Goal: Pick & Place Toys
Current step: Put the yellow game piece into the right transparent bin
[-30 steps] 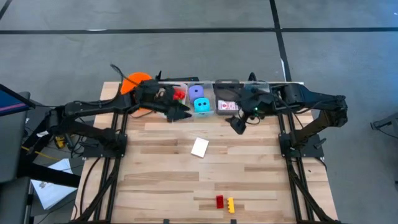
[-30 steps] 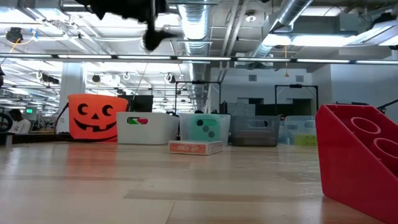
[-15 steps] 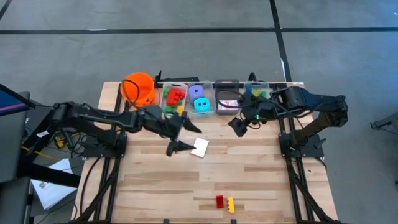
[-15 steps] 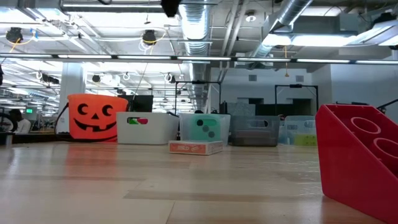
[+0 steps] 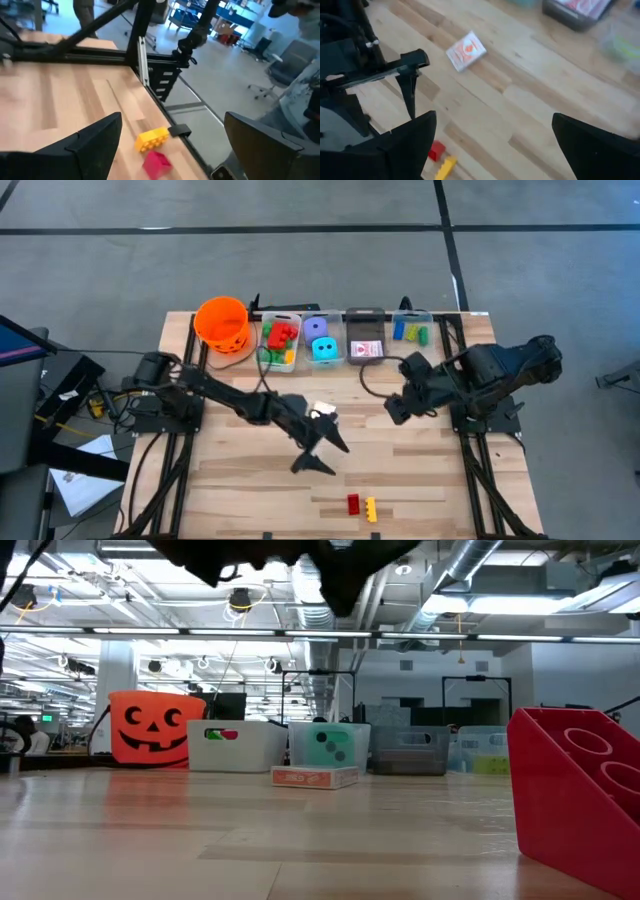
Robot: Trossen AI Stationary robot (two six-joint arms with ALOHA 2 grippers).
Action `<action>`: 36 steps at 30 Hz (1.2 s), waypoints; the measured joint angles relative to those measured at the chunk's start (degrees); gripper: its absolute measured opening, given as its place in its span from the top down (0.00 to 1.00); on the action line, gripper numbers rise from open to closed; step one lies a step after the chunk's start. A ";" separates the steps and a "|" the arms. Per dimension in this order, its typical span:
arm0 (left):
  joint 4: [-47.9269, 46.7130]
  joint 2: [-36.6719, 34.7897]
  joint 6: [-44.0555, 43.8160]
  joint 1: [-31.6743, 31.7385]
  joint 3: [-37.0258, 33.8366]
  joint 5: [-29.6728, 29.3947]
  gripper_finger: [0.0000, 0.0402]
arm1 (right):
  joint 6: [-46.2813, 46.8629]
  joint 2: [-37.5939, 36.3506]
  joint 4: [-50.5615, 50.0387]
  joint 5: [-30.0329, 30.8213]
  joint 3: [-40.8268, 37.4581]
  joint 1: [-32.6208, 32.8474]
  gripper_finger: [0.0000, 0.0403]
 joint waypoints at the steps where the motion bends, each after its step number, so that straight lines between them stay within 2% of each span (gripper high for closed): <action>1: -0.01 1.26 -1.01 -0.43 1.20 -0.54 0.14 | 1.30 0.00 -0.73 -0.03 -0.01 1.29 0.04; 5: -0.09 3.36 -9.75 -0.87 5.01 -4.45 0.15 | 5.25 -0.04 0.20 -0.02 -1.40 7.02 0.04; 8: -0.16 0.80 -14.47 0.65 5.67 -5.85 0.15 | 8.72 0.42 1.27 0.90 -3.81 12.27 0.04; 13: -7.65 -9.87 -18.69 5.28 5.67 -7.01 0.15 | 21.72 3.55 3.97 5.71 -9.24 20.56 0.04; 17: -15.00 -20.24 -19.49 8.34 5.65 -13.72 0.15 | 30.24 8.59 7.24 5.72 -11.99 24.67 0.04; 21: -18.68 -29.18 -19.52 9.33 5.65 -22.98 0.15 | 32.53 14.64 13.56 4.95 -11.98 26.03 0.04; 25: -20.25 -35.16 -19.15 8.85 5.65 -30.69 0.15 | 32.71 20.49 20.70 -0.77 -11.93 25.37 0.04; 30: -23.27 -38.87 -15.80 8.01 5.63 -30.97 0.15 | 35.87 26.68 27.28 -10.85 -11.93 23.08 0.04; 36: -29.85 -39.54 -15.46 7.84 5.59 -29.77 0.15 | 41.45 29.10 34.07 -13.99 -11.96 21.57 0.04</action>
